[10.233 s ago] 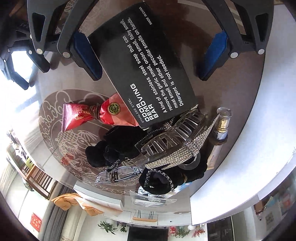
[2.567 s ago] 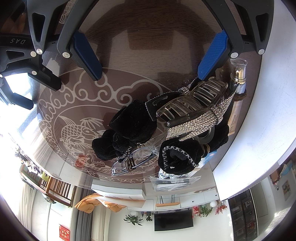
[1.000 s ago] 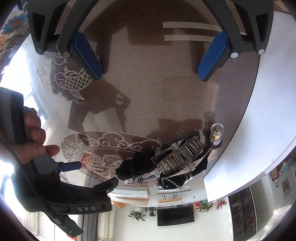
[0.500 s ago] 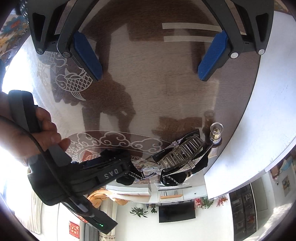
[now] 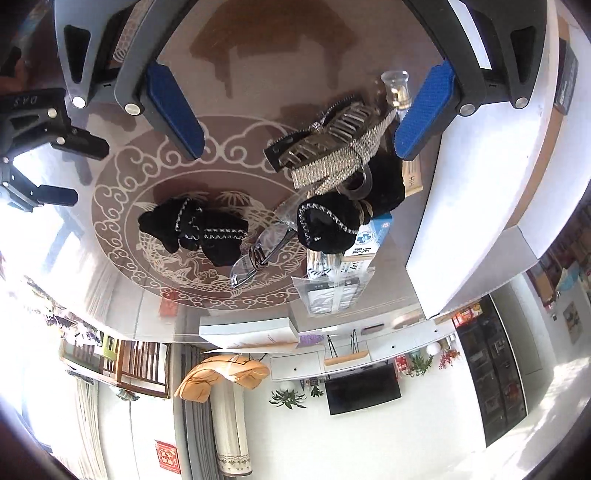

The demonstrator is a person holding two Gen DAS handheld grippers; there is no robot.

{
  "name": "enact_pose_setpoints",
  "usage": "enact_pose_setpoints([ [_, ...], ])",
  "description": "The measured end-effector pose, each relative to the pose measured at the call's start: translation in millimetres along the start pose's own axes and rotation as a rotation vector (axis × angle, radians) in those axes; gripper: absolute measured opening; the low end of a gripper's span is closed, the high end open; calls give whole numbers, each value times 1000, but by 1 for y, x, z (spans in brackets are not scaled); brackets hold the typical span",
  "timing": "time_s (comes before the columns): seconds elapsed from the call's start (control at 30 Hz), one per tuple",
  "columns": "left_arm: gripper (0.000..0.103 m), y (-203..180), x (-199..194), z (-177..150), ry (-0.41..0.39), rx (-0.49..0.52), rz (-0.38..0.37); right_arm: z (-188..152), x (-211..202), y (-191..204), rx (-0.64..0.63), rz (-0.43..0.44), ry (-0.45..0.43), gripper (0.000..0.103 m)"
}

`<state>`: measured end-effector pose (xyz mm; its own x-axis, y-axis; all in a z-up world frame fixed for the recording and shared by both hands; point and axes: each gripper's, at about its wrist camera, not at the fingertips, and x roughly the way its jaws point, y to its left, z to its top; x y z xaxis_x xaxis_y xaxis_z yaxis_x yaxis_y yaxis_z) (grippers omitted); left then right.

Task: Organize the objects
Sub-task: 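Grasp the rhinestone bow hair clip with the left tool while the right tool holds the scrunchie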

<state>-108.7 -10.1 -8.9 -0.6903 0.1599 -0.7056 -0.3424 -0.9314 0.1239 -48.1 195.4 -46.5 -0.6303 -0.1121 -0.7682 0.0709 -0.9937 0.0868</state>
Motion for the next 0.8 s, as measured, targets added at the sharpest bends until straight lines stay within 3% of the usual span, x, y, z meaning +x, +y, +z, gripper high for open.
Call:
enact_pose_setpoints([
  [0.07, 103, 6, 26, 13, 47, -21, -20, -2, 3, -1, 10, -3, -2, 90],
  [0.13, 103, 6, 36, 14, 89, -45, -90, -2, 3, 1, 3, -21, -3, 90],
  [0.33, 103, -25, -2, -19, 61, -7, -288, -2, 6, -5, 25, -12, 18, 90],
  [0.5, 103, -3, -25, -42, 17, -108, -315, -1, 8, -3, 14, -17, 24, 94],
  [0.63, 103, 29, -20, -43, 20, -227, -416, -2, 11, 2, -7, -35, 37, 96],
  [0.7, 103, 34, -17, -43, 34, -220, -477, -2, 12, 3, -13, -39, 40, 97],
  [0.8, 103, 26, -14, -42, 44, -179, -458, -2, 12, 3, -16, -39, 43, 98],
])
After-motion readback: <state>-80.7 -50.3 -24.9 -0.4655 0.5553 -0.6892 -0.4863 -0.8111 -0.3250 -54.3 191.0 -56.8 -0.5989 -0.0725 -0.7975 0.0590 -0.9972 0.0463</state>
